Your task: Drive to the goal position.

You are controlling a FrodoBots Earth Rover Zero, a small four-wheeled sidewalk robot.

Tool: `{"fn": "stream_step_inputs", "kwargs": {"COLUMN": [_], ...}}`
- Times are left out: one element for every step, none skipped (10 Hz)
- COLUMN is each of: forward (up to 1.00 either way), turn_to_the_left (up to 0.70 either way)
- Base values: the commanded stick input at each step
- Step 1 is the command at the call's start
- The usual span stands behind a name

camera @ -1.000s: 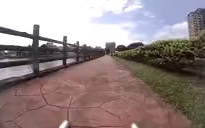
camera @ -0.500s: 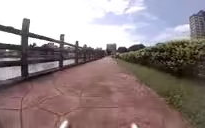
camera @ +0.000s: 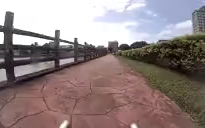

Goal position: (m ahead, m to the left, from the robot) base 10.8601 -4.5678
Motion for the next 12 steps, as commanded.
{"fn": "stream_step_inputs", "kwargs": {"forward": [1.00,1.00,1.00,1.00,1.00,1.00,1.00,1.00,1.00,1.00,1.00,1.00], "turn_to_the_left": [0.00,0.00,0.00,0.00,0.00,0.00,0.00,0.00,0.00,0.00,0.00,0.00]}}
